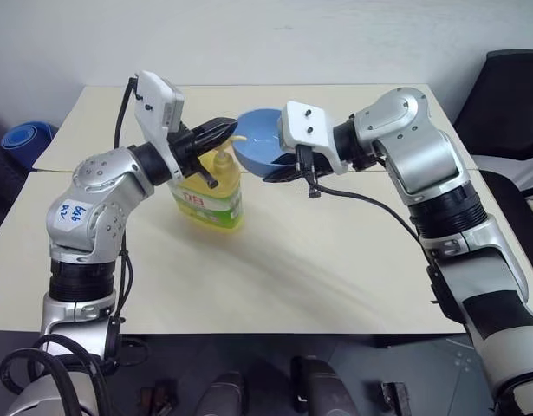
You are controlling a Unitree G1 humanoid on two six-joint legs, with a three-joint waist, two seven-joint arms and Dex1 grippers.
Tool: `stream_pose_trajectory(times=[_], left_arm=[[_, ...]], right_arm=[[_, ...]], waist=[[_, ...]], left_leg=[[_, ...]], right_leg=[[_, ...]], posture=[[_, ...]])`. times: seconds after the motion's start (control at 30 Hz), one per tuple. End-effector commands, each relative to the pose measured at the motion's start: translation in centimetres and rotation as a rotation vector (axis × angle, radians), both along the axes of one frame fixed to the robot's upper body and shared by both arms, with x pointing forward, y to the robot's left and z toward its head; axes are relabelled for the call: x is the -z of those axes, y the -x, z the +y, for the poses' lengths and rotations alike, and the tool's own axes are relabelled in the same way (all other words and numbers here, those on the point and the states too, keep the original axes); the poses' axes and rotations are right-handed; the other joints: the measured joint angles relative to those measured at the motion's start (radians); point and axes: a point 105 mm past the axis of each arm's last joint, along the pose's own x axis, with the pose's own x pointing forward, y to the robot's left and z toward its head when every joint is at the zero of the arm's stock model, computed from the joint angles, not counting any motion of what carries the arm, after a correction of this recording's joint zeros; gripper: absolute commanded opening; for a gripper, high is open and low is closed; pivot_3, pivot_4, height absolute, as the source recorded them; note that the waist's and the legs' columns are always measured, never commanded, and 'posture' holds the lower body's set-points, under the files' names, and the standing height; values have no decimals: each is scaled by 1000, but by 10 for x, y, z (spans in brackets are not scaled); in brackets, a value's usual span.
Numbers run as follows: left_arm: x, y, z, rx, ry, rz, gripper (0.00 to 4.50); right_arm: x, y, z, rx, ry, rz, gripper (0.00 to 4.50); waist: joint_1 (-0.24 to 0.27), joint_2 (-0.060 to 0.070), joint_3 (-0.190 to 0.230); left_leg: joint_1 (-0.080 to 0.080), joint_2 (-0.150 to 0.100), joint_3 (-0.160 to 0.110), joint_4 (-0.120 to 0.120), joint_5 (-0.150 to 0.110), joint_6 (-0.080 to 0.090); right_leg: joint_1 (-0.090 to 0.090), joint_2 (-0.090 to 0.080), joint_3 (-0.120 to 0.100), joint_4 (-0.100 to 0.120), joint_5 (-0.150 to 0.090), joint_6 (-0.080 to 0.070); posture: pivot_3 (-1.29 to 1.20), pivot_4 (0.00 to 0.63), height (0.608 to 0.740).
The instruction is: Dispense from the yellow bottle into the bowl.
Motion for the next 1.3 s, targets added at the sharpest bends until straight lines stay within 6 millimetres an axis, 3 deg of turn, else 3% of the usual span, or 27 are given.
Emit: stream_pose_trajectory(times=[0.03, 0.57, 1.07, 1.3], left_arm=[[8, -5, 1, -45, -3, 31, 20], [49, -15, 5, -120, 29, 218, 20], [109, -21, 19, -194, 38, 405, 20], [107, -22, 20, -202, 66, 403, 20]], right_arm=[[-17, 6, 9, -42, -19, -41, 0], [-16, -9, 20, -30, -33, -35, 0], [-16, -6, 24, -51, -46, -6, 0], [-13, -7, 24, -45, -46, 3, 0]], waist=[[1, 0, 0], [-2, 0, 0], [-2, 6, -9], [-2, 7, -10]], left_leg=[[0, 0, 0, 0, 0, 0], [2, -1, 0, 1, 0, 0], [9, -1, 0, -1, -1, -2], [9, -1, 1, 0, -1, -2]], right_leg=[[0, 0, 0, 1, 0, 0], [1, 0, 1, 5, 0, 0], [3, 0, 4, 5, 0, 0], [3, 1, 5, 6, 0, 0]], posture=[[0, 150, 740], [0, 150, 740], [0, 150, 740], [0, 150, 740]])
